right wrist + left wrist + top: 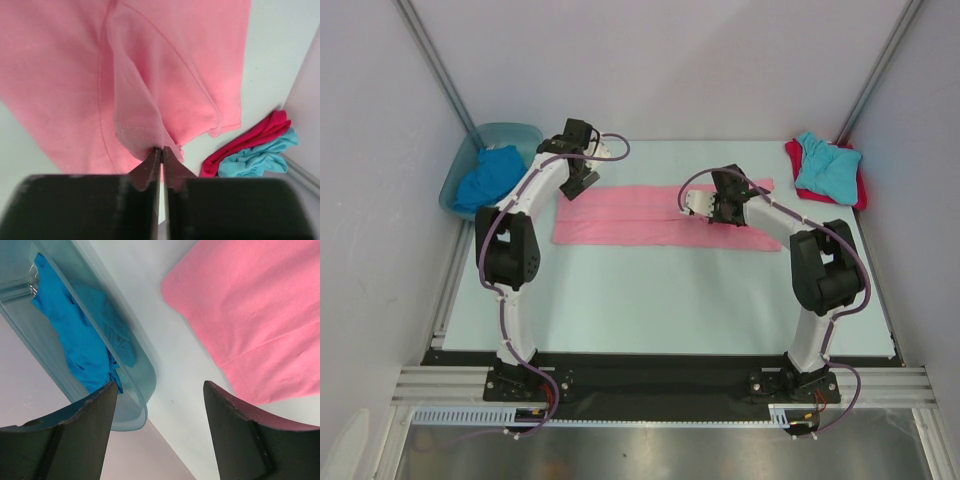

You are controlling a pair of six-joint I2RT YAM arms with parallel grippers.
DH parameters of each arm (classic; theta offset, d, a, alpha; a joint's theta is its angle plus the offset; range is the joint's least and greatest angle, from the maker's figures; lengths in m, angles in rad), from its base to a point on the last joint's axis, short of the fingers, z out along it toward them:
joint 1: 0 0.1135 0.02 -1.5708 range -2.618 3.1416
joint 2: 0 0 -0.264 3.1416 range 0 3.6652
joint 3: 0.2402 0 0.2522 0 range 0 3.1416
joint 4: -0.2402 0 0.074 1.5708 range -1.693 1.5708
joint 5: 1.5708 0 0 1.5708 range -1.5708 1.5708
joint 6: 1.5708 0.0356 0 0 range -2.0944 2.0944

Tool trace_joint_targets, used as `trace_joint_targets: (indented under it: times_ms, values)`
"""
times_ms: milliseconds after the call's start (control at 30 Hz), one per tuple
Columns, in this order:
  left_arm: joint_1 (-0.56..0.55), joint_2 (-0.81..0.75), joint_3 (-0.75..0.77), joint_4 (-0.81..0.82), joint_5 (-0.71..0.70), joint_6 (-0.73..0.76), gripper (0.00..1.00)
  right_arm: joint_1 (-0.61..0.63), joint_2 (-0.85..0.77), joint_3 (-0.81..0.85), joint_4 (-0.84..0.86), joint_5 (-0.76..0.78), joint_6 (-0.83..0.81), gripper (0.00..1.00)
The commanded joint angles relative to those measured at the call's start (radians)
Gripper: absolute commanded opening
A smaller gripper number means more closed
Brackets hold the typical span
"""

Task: Fold and stack the t-shirts
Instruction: Fold the tshirt

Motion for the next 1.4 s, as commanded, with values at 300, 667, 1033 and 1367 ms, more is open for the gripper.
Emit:
trace_joint_targets:
  times_ms: [300, 667, 1033, 1367]
  values:
    - [-0.024, -0.009, 0.062, 0.011, -0.028, 0.007, 0.75, -0.023, -0.050, -0.034, 0.096, 0.068, -0.021, 0.43]
    - [-0.027, 0.002, 0.069, 0.012, -0.037, 0.015, 0.75, 0.038, -0.182, -0.016, -0.167, -0.068, 0.028, 0.39]
    - [-0.028, 0.019, 0.078, 0.009, -0.031, 0.014, 0.76, 0.101, -0.168, -0.092, -0.220, -0.161, 0.153, 0.32]
    - [-0.030, 0.013, 0.076, 0.011, -0.034, 0.023, 0.76, 0.086, -0.088, -0.103, -0.152, -0.131, 0.157, 0.29]
